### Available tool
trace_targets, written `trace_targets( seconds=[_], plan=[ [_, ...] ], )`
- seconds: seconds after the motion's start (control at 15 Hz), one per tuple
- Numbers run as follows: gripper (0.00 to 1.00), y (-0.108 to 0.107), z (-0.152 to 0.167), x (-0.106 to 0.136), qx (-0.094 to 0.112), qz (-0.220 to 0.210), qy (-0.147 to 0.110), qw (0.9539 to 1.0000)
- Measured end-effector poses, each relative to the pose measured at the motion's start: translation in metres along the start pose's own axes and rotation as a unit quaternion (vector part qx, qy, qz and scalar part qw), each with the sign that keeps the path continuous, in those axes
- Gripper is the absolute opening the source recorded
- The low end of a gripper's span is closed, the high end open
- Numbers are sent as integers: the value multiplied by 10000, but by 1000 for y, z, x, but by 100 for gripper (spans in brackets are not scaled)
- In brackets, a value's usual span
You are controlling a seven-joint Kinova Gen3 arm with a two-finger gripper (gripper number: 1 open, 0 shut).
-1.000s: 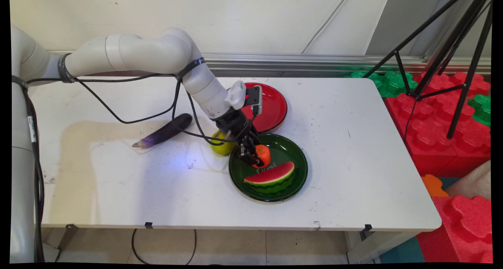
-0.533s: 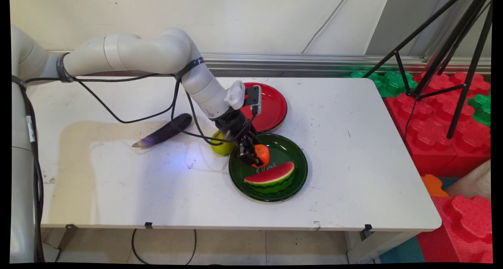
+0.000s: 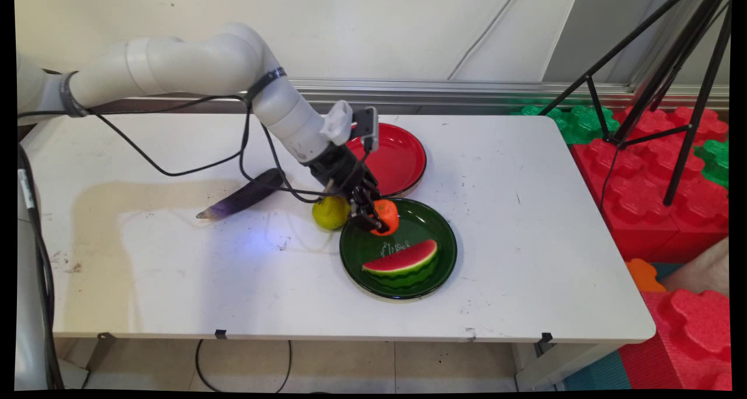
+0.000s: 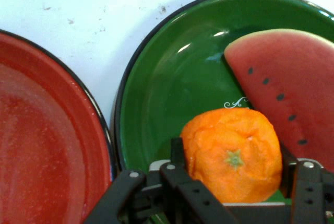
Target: Place the picked object on the table
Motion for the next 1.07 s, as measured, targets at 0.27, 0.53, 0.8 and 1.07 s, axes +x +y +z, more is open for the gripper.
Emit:
trace_targets(
  seconds=[0.27, 0.53, 0.8, 1.07],
  plan=[
    [0, 2, -27, -1, 62, -53, 157, 9998],
    [0, 7, -64, -6, 106, -127, 319, 9994],
    [0, 13, -101, -15, 140, -194, 411, 9989],
    [0, 22, -138, -28, 138, -219, 387, 9989]
  ],
)
